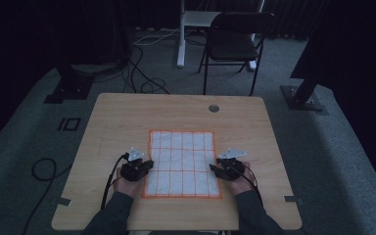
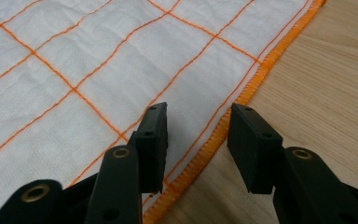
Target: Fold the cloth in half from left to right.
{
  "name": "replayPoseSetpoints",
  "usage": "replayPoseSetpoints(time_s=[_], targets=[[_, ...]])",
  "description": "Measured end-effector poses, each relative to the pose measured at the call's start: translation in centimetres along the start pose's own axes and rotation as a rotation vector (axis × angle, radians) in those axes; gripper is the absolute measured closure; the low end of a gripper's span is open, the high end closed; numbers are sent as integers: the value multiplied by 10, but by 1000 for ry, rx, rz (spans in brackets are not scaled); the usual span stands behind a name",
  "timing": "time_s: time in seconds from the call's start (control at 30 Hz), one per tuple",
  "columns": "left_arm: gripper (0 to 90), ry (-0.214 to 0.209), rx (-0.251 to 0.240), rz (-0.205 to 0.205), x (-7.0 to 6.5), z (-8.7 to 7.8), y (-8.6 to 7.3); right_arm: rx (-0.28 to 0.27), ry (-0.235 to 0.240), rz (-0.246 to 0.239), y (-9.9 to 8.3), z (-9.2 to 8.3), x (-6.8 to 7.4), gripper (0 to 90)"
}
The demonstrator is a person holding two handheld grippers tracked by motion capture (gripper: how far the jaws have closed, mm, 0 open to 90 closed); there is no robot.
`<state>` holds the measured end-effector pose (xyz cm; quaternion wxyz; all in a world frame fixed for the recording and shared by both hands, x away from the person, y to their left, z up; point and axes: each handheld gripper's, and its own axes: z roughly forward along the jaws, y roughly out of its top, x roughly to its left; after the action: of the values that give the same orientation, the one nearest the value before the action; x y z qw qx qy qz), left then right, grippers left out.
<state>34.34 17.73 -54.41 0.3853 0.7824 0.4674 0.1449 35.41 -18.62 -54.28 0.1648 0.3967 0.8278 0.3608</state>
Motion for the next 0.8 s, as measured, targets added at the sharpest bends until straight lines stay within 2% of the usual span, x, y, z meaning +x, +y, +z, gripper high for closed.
replayPoseSetpoints(time_s=[0.13, 0.27, 0.57, 0.8], targets=[[879, -2, -2, -9, -1, 0, 2, 0, -2, 3, 0, 0, 0, 580], [880, -26, -33, -4, -2, -5, 7, 1, -2, 10, 0, -1, 1, 582], [880, -72, -66, 46, -17, -5, 28, 0, -3, 14, -1, -1, 1, 579], [881, -143, -68, 96, -35, 0, 47, 2, 0, 23, -2, -2, 1, 561]])
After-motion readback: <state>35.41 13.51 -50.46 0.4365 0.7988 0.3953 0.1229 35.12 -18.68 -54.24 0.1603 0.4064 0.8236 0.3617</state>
